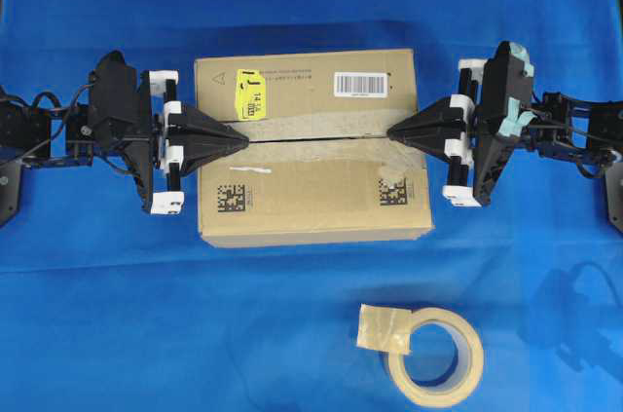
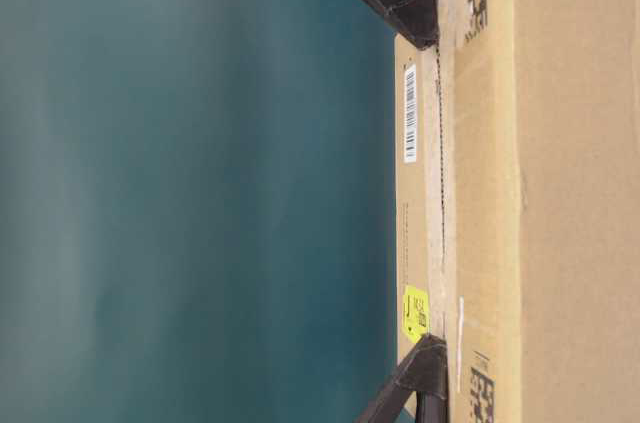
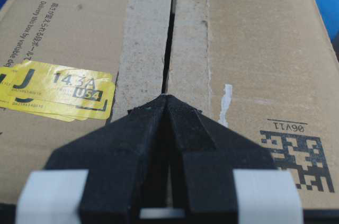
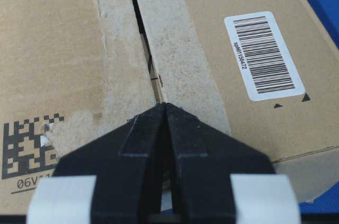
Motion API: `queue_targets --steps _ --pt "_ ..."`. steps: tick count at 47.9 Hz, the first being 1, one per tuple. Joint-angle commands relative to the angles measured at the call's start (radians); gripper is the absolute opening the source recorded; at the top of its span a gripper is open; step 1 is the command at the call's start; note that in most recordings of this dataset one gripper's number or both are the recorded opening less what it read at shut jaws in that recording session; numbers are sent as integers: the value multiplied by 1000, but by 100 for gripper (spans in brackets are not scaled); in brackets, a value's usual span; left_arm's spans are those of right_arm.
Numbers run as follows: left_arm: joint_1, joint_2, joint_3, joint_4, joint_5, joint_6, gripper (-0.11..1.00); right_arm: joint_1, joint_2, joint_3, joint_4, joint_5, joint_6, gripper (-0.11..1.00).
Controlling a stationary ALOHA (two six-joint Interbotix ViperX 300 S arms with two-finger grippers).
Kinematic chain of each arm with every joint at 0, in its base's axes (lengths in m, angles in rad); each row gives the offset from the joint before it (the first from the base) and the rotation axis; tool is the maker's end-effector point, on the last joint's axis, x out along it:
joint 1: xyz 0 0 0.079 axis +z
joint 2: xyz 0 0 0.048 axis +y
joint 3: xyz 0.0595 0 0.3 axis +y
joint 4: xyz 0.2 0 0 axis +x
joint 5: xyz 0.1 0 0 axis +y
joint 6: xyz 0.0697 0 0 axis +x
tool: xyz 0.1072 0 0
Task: Close the cardboard box.
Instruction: 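Press both grippers down along the closed seam of the top flaps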
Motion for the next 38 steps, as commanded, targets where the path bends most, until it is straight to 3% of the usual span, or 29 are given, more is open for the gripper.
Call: queue_targets --steps 1,38 --pt "-2 15 5 -2 17 -3 0 -14 -12 -3 6 -2 0 0" --pt "-2 12 11 -2 17 -3 0 -15 -12 15 29 -2 0 0"
